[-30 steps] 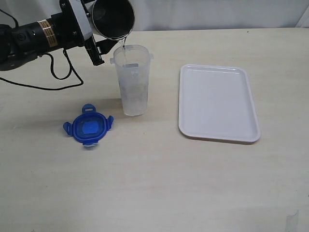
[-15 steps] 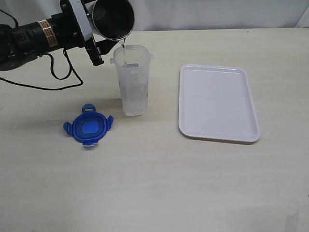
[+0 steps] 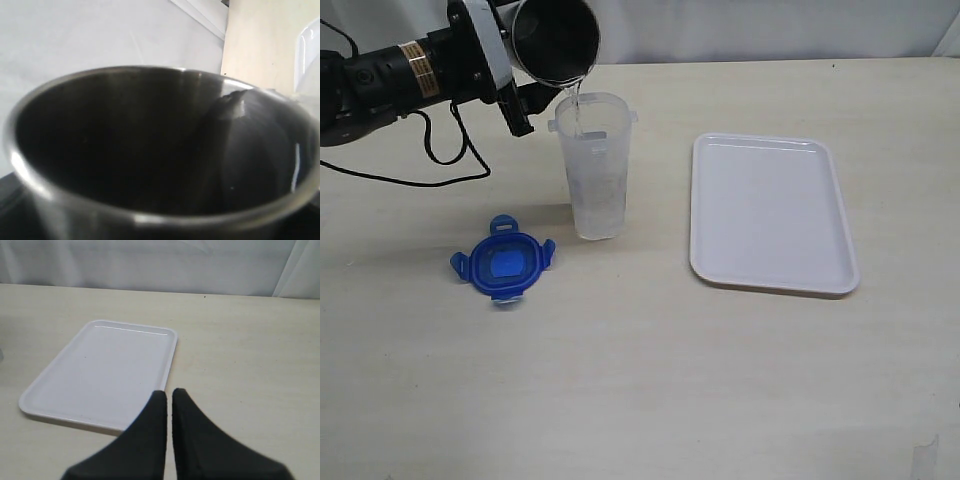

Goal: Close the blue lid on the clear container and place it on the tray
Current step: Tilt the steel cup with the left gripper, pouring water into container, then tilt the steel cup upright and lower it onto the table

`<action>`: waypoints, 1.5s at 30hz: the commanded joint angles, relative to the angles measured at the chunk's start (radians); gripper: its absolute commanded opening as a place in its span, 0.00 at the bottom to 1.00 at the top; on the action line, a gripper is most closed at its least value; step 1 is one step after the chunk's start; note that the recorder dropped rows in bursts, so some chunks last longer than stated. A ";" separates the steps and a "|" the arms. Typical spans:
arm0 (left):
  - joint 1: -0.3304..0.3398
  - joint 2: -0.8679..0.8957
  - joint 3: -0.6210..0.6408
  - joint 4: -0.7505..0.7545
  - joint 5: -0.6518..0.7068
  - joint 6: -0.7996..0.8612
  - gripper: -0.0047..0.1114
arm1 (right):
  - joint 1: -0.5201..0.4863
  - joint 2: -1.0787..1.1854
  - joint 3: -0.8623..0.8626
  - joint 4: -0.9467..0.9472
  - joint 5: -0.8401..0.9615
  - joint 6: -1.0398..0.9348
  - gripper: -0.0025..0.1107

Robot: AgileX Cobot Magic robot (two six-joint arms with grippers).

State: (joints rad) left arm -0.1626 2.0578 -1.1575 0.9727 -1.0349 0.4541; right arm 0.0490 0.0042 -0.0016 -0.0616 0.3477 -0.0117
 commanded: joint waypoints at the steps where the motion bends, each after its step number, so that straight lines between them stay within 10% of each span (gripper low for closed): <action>1: -0.002 -0.013 -0.013 -0.026 -0.054 0.021 0.04 | -0.003 -0.004 0.002 -0.007 -0.001 0.004 0.06; 27: -0.002 -0.013 -0.013 -0.038 0.003 -0.345 0.04 | -0.003 -0.004 0.002 -0.007 -0.001 0.004 0.06; 45: -0.002 -0.013 -0.013 -0.559 0.238 -0.786 0.04 | -0.003 -0.004 0.002 -0.007 -0.001 0.004 0.06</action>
State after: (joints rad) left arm -0.1626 2.0578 -1.1575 0.5341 -0.7880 -0.2996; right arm 0.0490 0.0042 -0.0016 -0.0616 0.3477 -0.0117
